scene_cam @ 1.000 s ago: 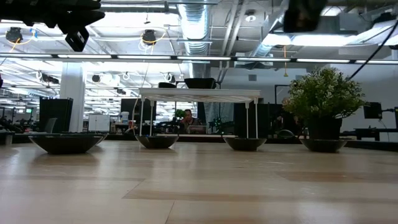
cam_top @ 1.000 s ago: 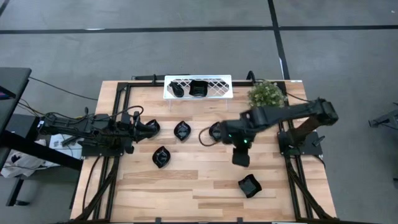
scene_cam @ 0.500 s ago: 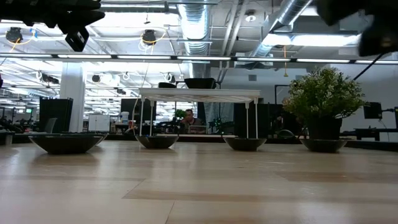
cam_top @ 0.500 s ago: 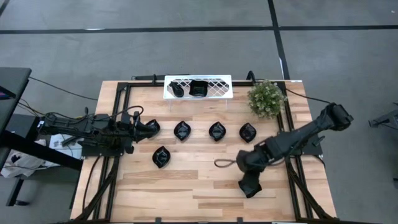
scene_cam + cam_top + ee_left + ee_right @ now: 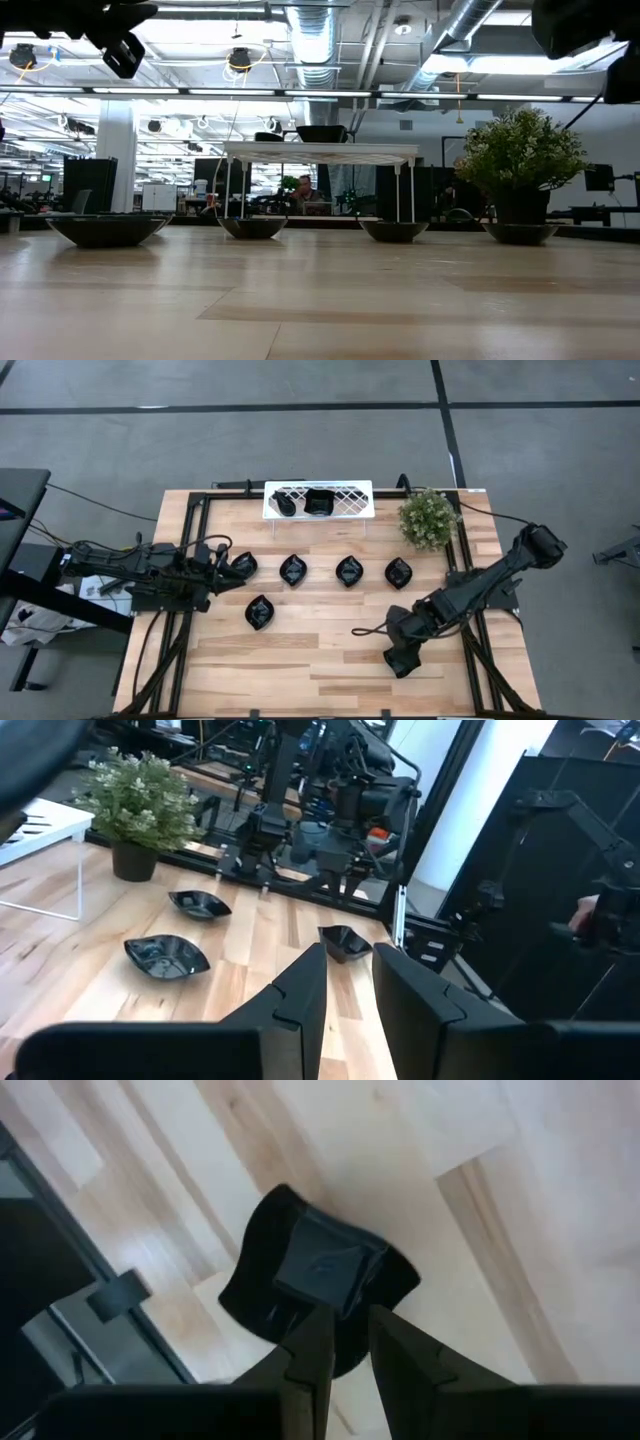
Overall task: Pick & Place Mini shaped plates
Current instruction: Stack the black distorted square plate on top of the black distorted square plates on the shelf
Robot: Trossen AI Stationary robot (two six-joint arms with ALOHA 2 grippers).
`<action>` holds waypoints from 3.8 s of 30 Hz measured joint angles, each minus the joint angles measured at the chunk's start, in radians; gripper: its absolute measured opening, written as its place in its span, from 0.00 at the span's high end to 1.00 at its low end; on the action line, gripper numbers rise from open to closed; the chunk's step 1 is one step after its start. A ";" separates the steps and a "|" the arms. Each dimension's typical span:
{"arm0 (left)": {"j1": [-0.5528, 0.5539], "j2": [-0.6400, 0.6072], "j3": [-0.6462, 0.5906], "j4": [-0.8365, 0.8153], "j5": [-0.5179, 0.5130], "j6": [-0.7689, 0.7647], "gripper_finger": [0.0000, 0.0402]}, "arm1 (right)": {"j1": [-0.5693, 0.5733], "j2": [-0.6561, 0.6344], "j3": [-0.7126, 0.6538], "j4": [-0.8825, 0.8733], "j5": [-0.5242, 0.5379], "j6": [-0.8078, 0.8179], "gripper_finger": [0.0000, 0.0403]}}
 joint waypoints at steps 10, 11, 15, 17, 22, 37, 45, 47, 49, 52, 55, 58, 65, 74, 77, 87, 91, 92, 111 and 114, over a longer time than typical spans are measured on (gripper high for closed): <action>0.000 -0.067 0.000 0.003 0.000 -0.001 0.79 | 0.004 0.001 0.000 -0.030 0.058 0.009 0.74; 0.000 -0.074 0.000 0.003 0.000 -0.001 0.79 | 0.009 0.001 0.000 -0.039 0.071 0.015 0.72; 0.000 -0.090 0.000 0.003 0.000 -0.001 0.79 | 0.050 0.001 0.000 -0.106 0.100 0.091 0.66; 0.000 -0.090 0.000 0.002 0.000 0.000 0.79 | 0.082 0.001 0.000 -0.111 0.101 0.134 0.64; 0.000 -0.090 0.000 0.002 0.000 0.002 0.79 | 0.157 0.001 0.000 -0.104 0.116 0.244 0.65; 0.000 -0.089 0.000 0.002 0.000 0.010 0.79 | 0.219 0.002 -0.148 0.070 0.148 0.414 0.62; 0.000 -0.089 0.000 0.002 0.000 0.006 0.79 | 0.215 -0.002 -0.205 0.184 0.183 0.396 0.58; 0.000 -0.089 0.000 0.002 0.000 0.002 0.79 | 0.215 0.001 -0.242 0.233 0.182 0.396 0.59; 0.000 -0.089 0.000 0.002 0.000 0.001 0.79 | 0.216 0.002 -0.270 0.277 0.182 0.396 0.60; 0.000 -0.089 0.000 0.002 0.000 -0.001 0.79 | 0.214 0.001 -0.294 0.312 0.192 0.393 0.60; 0.000 -0.089 0.000 0.002 0.000 -0.001 0.79 | 0.214 0.002 -0.299 0.318 0.206 0.392 0.60; 0.000 -0.089 0.000 0.002 0.000 -0.001 0.79 | 0.216 0.001 -0.310 0.318 0.204 0.400 0.62; 0.000 -0.089 0.000 0.002 0.000 -0.001 0.79 | 0.243 0.001 -0.343 0.363 0.203 0.468 0.75; 0.000 -0.089 0.000 0.002 0.000 0.001 0.79 | 0.259 0.001 -0.343 0.449 0.204 0.471 0.87; 0.000 -0.089 0.000 0.002 0.000 0.002 0.79 | 0.259 0.001 -0.343 0.455 0.203 0.471 0.87; 0.000 -0.089 0.000 0.002 0.000 0.002 0.79 | 0.259 0.001 -0.343 0.489 0.204 0.463 0.87; 0.000 -0.089 0.000 0.002 0.000 0.002 0.79 | 0.259 0.001 -0.343 0.504 0.204 0.460 0.87; 0.000 -0.089 0.000 0.002 0.000 0.002 0.79 | 0.259 0.001 -0.343 0.507 0.204 0.460 0.88; 0.000 -0.089 0.000 0.002 0.000 0.002 0.79 | 0.243 -0.004 -0.306 0.534 0.278 0.407 0.99; 0.000 -0.089 0.000 0.002 0.000 0.002 0.79 | 0.216 -0.014 -0.281 0.530 0.284 0.371 1.00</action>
